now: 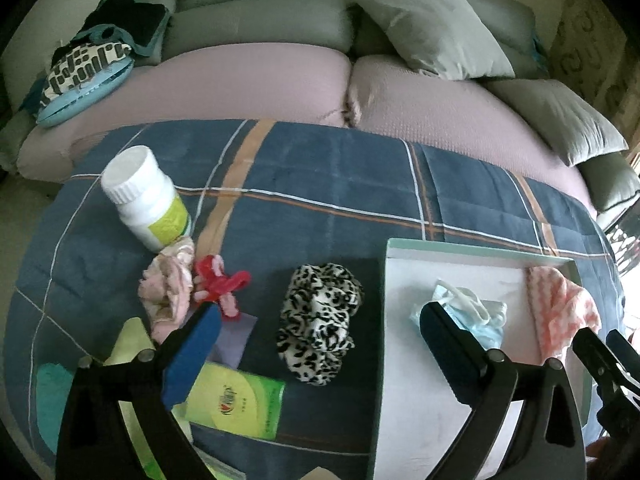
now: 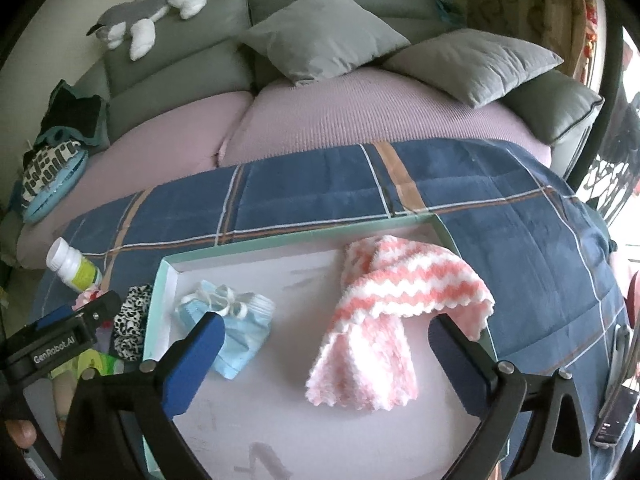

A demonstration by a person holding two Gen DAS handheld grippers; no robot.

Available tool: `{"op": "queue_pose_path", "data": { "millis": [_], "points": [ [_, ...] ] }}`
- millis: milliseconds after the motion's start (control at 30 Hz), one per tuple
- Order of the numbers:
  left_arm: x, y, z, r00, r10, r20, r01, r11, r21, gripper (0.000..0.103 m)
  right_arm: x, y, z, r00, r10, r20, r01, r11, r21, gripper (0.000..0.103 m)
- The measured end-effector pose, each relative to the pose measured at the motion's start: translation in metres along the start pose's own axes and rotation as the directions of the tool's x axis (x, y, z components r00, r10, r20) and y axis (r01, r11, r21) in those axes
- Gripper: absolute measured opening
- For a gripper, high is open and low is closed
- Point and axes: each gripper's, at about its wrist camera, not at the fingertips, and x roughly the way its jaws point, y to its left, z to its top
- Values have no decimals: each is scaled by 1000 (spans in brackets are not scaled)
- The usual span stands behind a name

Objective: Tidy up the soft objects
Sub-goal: 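Withdraw both grippers from the tray toward the remaining items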

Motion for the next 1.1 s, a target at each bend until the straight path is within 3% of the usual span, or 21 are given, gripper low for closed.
{"op": "queue_pose_path", "data": {
  "millis": [300,533,767,1100],
  "points": [
    [-23,22,0,997,53,52,-52,999,-9,101,-3,22,0,998,68,2,-68,997,-33,103],
    [-42,49,2,989,127,79,-123,991,-49,101,-4,46,-3,997,72,1,-71,995,-67,103],
    [-52,85,-1,974,222,46,-214,967,-136,101,-5,65,-8,997,83,-4,-83,992,-95,103],
    [-62,122,-6,975,220,21,-212,959,-189,101,-1,110,-14,985,168,-34,-171,974,-151,103]
  ]
}}
